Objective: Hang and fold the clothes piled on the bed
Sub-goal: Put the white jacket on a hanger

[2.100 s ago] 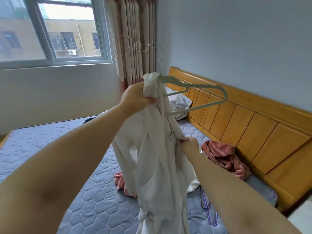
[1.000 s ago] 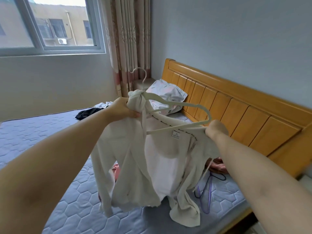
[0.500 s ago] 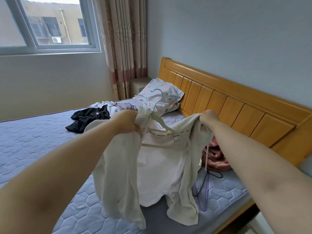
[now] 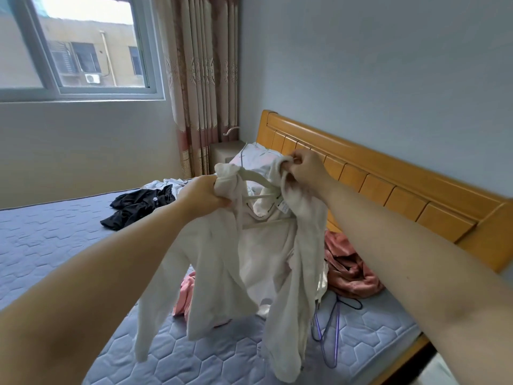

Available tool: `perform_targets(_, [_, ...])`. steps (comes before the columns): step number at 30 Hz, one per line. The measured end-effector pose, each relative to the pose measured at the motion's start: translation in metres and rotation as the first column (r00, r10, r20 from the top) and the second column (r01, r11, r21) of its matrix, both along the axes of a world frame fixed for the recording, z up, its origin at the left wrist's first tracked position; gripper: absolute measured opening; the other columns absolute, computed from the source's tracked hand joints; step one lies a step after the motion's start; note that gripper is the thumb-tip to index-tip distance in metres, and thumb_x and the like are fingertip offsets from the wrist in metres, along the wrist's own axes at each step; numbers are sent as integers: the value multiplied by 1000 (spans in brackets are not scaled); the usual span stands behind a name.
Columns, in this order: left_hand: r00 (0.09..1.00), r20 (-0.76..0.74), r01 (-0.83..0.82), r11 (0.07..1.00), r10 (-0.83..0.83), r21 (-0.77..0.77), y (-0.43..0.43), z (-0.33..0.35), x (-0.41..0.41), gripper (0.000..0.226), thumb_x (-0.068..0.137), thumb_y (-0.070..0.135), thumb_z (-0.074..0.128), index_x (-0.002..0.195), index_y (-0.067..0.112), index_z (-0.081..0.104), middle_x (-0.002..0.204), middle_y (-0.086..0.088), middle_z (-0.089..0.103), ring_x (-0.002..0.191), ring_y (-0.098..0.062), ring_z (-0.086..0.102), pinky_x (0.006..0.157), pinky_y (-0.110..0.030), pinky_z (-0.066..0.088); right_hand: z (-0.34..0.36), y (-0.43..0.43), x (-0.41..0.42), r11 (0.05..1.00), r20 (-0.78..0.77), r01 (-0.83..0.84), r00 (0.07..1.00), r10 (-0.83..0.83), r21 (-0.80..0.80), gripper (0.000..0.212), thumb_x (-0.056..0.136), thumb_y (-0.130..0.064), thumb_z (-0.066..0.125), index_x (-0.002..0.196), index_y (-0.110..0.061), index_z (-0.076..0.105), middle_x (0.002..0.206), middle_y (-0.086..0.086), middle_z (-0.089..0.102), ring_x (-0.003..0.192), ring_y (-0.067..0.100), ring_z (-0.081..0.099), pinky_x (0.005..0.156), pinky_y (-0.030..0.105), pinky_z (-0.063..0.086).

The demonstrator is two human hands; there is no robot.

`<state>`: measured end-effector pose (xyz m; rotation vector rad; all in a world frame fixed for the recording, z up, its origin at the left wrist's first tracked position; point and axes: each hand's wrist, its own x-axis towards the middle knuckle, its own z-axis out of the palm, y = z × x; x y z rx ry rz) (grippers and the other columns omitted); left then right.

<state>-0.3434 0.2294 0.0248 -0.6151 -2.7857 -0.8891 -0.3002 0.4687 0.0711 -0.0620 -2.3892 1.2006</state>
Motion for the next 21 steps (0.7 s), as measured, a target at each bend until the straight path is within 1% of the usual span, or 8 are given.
perform_targets(2, [999,6,-45,999,45,24,5,-8,0,19,70,30,76,74,22,60,77,0,63,79,-25,59,70,-33,46,-4,-1,0,992,105,-99,990,91,72,15,85,3,55,96,0,64,79,0,60,73,2,53,67,13,42])
perform_targets(4, [997,12,-81,996,81,42,11,-17,1,19,69,34,75,73,25,59,77,2,65,80,-25,61,70,-34,49,-4,7,1,992,166,-124,978,127,-30,41,83,8,51,122,-3,58,98,7,67,95,12,61,87,25,49])
perform_targets(6, [994,22,-107,990,105,92,13,-23,1,20,68,37,75,80,25,65,80,2,67,81,-23,62,71,-35,51,-6,16,6,994,136,-63,988,75,-93,52,85,7,49,135,-7,47,103,8,67,102,18,61,88,30,49])
perform_targets(9, [991,57,-129,975,121,181,14,-25,-2,22,70,36,76,84,23,65,81,1,67,82,-23,62,72,-36,50,-20,30,14,963,-64,269,961,-270,-18,37,87,-1,49,123,-8,54,94,2,57,85,16,53,67,22,42])
perform_targets(11, [991,64,-129,968,118,216,16,-22,-5,18,71,34,76,78,27,61,78,2,65,81,-24,61,68,-33,47,-36,40,20,916,-32,387,919,-392,-105,27,87,1,45,110,-6,58,90,3,56,80,18,51,57,21,38])
perform_targets(16, [995,37,-101,971,96,219,25,-12,-8,20,71,35,75,78,30,57,72,6,61,78,-24,61,67,-33,46,-75,33,33,983,431,8,899,73,-184,43,83,-7,61,123,-5,47,99,3,54,81,12,52,67,18,46])
perform_targets(18, [995,40,-99,971,93,218,30,-11,-9,20,70,36,75,78,29,58,75,4,64,79,-24,61,69,-34,47,-94,28,25,996,452,66,892,-33,-59,48,79,-24,71,120,-9,50,103,-1,56,93,17,57,80,28,49])
perform_targets(21, [994,40,-106,980,101,168,31,-12,-11,21,71,36,75,81,26,60,80,1,65,80,-24,60,71,-35,48,-98,31,19,960,386,279,885,-259,4,20,91,-23,57,89,-4,56,78,7,55,77,25,55,59,27,42])
